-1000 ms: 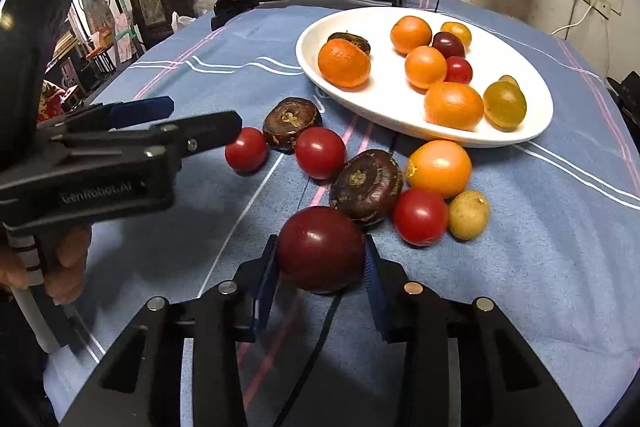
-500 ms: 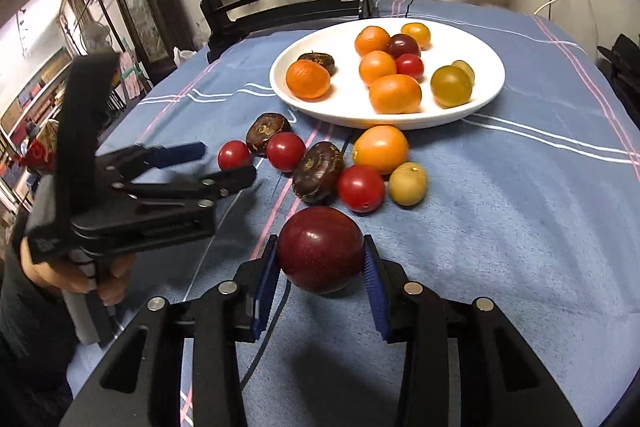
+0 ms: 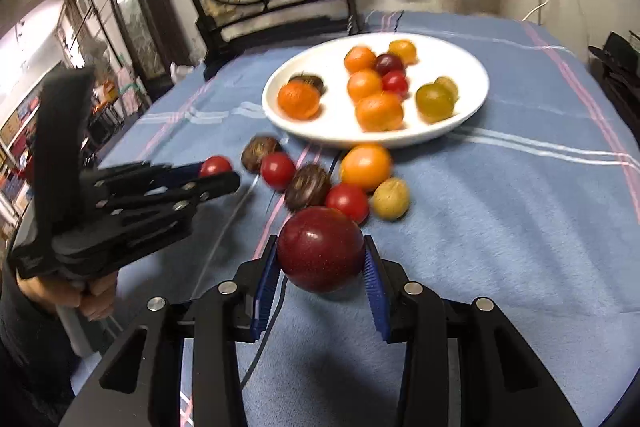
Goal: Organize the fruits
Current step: 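Carry a dark red plum to the plate with the right tool while the left tool carries a cherry tomato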
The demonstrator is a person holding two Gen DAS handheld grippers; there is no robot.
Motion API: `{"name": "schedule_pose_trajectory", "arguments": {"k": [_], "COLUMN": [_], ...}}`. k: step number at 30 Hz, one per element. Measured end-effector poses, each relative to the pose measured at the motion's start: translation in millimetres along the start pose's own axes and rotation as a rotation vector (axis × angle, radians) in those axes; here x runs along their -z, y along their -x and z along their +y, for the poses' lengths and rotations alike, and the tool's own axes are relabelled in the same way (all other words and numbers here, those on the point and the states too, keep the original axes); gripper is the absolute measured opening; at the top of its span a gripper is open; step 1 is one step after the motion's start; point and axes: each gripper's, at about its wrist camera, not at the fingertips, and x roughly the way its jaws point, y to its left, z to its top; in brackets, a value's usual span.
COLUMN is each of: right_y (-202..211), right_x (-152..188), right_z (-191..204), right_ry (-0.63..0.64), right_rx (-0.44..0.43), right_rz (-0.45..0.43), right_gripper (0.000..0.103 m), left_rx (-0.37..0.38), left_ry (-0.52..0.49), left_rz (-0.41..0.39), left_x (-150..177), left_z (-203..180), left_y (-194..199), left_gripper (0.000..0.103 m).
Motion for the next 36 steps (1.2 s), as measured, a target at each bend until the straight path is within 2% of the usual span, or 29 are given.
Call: {"name": "schedule_pose_trajectory", "arguments": {"k": [7,13,17,22,23,24,26,28,30,33,36], "right_y": [22.8,6.9,-23.9,-59.7,-64.7,-68.1,-70.3,-66.4,-60.5,-48.9,-35.9], "right_x": [-39.0,-84.6,-102.8,-111.7,-111.7,-111.5,-111.8,-111.3,-111.8,-110.1,-102.0], "right_z": [2.7,-8.2,-31.2,-52.4,-51.8,-51.8,-52.4,-56.3,-60.1,-58.9,-51.8], "right_ry": [0.059,0.072,0.006,-0.041,-0.033,-0.026,-0.027,-0.046,-0.062,-0.051,-0.017], "right_rx": [0.065,0.106,0.131,0.126,0.131,0.135,0.135,0.142,0.123,0.127,0.145], "right_rz": [-0.1,-0.166,-0.148,-0.087,-0.081,-0.081,-0.098,-0.112,-0.118,-0.131,-0.132], "right_gripper": [0.041,0.041,0.041,0.041,0.042,0.047,0.057,0.058,0.061,0.063,0.064], "left_rx": [0.026,0.003,-0.03,-0.056,-0.061,-0.063,-0.082,-0.12,-0.104,-0.077,-0.124], "left_ry": [-0.035,-0.012,0.031,0.035,0.035,0.041,0.064,0.092,0.118,0.105,0.073], "left_rz": [-0.066,-0.104,-0.075,-0.027,-0.022,-0.015,-0.015,-0.032,-0.065,-0.065,-0.069], "left_x": [-37.7,-88.1,-110.6,-114.6,-115.4,-116.6,-119.0,-119.1,-116.7,-111.0,-101.5], "left_z": [-12.4,-14.6,-9.1,-7.9,-8.1,-7.7,-5.7,-1.7,4.1,4.6,2.1], "left_y": [25.0,7.7,-23.4,-57.1,-62.3,-68.5,-75.9,-74.6,-65.6,-53.7,-40.1], "left_gripper": [0.026,0.026,0.026,0.026,0.026,0.027,0.036,0.069,0.075,0.076,0.084]}}
